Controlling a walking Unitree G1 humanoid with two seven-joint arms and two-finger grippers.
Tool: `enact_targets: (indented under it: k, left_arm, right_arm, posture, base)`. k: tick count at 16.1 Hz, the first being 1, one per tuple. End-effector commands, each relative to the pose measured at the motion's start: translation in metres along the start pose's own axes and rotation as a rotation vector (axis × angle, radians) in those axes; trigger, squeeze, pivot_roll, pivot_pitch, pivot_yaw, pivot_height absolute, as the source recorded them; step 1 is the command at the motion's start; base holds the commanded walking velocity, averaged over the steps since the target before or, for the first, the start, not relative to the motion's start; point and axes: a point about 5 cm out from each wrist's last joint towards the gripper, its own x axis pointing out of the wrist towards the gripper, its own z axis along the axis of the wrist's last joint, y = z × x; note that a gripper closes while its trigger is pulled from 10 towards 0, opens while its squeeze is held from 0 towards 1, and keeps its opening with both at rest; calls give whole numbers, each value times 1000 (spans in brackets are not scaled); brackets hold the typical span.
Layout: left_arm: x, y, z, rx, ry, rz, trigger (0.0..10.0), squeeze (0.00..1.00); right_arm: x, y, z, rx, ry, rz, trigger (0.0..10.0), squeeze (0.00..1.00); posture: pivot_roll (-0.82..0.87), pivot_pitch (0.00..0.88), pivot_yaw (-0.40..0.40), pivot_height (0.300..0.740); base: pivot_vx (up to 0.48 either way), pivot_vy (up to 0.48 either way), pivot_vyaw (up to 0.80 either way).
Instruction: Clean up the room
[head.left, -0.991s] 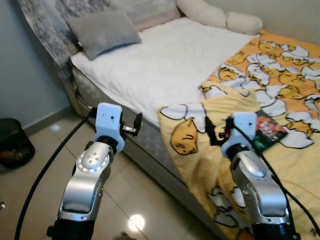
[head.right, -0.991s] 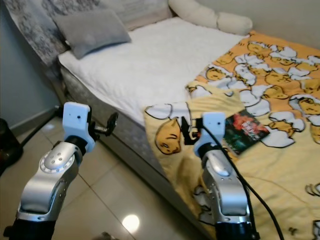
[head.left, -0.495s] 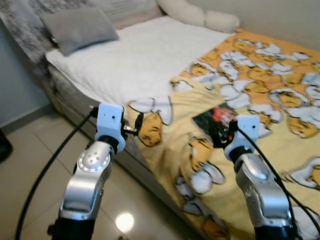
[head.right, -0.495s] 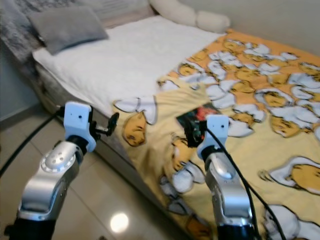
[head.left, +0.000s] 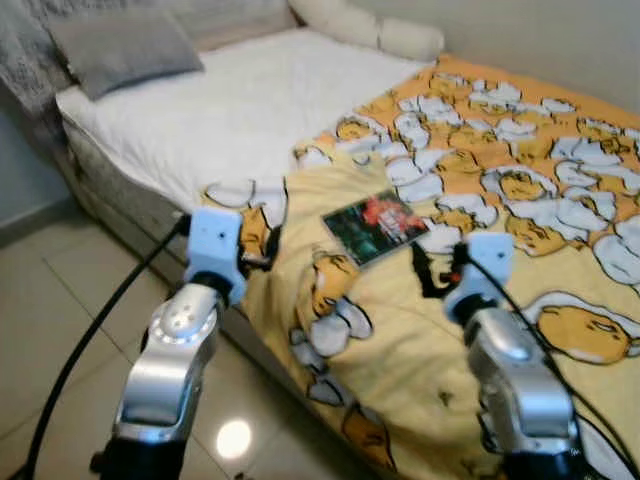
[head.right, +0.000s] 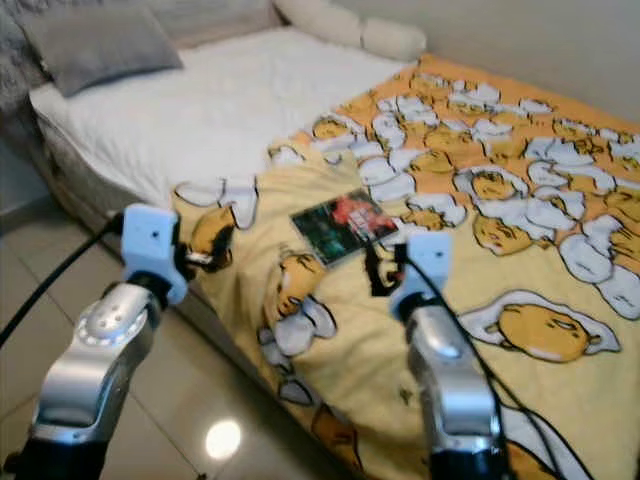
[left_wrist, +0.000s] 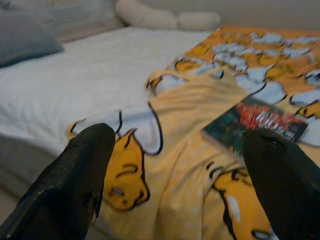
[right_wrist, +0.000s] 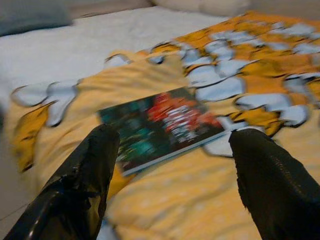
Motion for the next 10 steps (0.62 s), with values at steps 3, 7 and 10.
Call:
enact_targets:
  k: [3, 7, 10]
  left_arm:
    - [-1, 5, 0, -52, -6, 32, 10000, 824]
    - [-1, 6, -1, -14, -13, 19, 10000, 984]
    - [-1, 4, 0, -18, -22, -1, 10000, 996]
  right_arm:
    - [-1, 1, -1, 50, 8, 19, 10000, 0]
    - [-2, 0, -2, 53, 6, 29, 10000, 1000]
    - [-3, -1, -2, 53, 0, 36, 10000, 1000]
  posture:
    - [-48, 0, -28, 740]
    - [-48, 0, -27, 740]
    - [-49, 0, -28, 740]
  base:
    - [0, 0, 0]
    - [0, 0, 0]
    - [0, 0, 0]
